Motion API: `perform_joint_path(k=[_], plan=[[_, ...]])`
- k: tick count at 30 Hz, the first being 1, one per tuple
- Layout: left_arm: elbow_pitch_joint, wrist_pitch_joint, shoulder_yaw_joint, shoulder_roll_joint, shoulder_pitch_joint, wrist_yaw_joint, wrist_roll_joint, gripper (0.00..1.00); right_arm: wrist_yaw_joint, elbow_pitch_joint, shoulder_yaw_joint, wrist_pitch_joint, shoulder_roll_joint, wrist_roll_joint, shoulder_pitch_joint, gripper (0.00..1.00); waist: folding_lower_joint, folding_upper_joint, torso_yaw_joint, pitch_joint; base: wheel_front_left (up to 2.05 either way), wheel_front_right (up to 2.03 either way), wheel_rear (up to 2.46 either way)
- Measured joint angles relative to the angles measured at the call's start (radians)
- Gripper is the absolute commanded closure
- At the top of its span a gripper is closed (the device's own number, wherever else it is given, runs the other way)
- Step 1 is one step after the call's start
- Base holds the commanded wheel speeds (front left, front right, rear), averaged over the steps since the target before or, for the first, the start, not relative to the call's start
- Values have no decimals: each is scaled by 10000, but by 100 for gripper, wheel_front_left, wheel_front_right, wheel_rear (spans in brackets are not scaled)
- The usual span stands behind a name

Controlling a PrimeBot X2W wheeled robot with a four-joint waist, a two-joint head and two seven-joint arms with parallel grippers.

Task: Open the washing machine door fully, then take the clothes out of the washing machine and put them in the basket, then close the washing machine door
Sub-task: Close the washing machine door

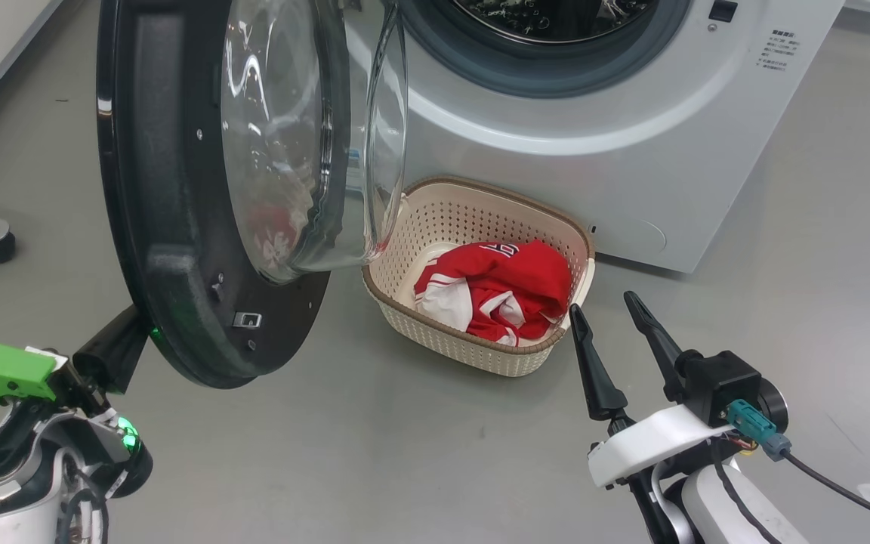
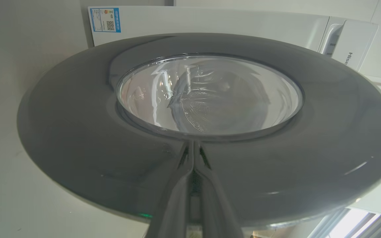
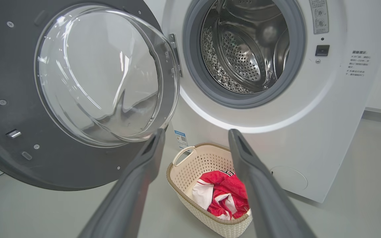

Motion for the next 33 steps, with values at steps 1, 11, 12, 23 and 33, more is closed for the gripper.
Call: perform_joint_path(k=[1, 11, 12, 23, 33], plan=[[4, 128, -92, 6, 9, 0, -111, 100, 0, 0, 0, 0, 0, 0, -53, 0, 0, 0, -29, 2, 0, 0, 0], [-326, 577, -221, 61, 85, 0, -368, 100, 4, 90, 61, -2, 6, 0, -120, 0, 0, 0, -299, -24, 0, 0, 0], [-395, 621, -232, 54, 105, 0, -430, 100, 6, 105, 67, -2, 6, 0, -120, 0, 0, 0, -336, -31, 0, 0, 0], [-999, 903, -523, -2, 260, 0, -874, 100, 12, 211, 117, -13, 33, 0, -130, 0, 0, 0, -902, -111, 0, 0, 0], [-1243, 867, -815, -94, 372, 0, -1020, 100, 12, 255, 188, -86, 121, 0, -147, 0, 0, 0, -1736, -155, 0, 0, 0]])
